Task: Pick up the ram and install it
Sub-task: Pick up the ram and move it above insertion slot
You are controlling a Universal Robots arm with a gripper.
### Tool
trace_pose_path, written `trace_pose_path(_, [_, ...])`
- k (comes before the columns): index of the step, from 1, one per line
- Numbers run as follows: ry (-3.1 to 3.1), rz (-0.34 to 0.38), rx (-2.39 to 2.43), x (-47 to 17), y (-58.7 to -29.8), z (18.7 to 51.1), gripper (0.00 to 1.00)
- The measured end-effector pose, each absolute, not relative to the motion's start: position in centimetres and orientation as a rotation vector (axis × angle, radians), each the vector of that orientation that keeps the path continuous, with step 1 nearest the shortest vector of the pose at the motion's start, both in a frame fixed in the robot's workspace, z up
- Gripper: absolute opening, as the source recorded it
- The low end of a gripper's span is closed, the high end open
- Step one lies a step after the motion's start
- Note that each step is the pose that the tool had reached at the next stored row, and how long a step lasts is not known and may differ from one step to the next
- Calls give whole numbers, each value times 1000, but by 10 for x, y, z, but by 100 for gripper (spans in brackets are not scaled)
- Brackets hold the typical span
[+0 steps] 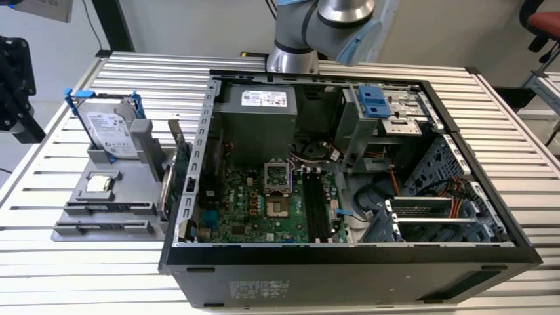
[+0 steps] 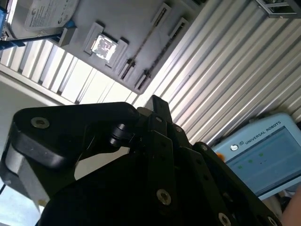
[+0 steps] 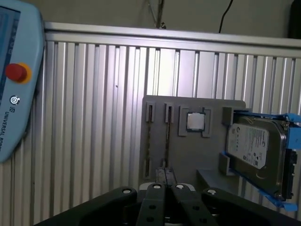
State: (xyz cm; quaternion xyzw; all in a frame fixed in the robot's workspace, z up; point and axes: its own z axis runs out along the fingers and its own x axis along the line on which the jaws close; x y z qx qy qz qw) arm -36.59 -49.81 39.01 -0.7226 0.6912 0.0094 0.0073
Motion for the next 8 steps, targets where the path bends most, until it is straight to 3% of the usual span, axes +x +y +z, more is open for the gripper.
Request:
trace_pose_path(1, [2162,29,-2260,-366,-498,390,0])
trace_pose_path(2, [2162,28,-2261,-366,-498,390,100])
trace_pose_path(8, [2163,27,-2261,-366,-498,390,100])
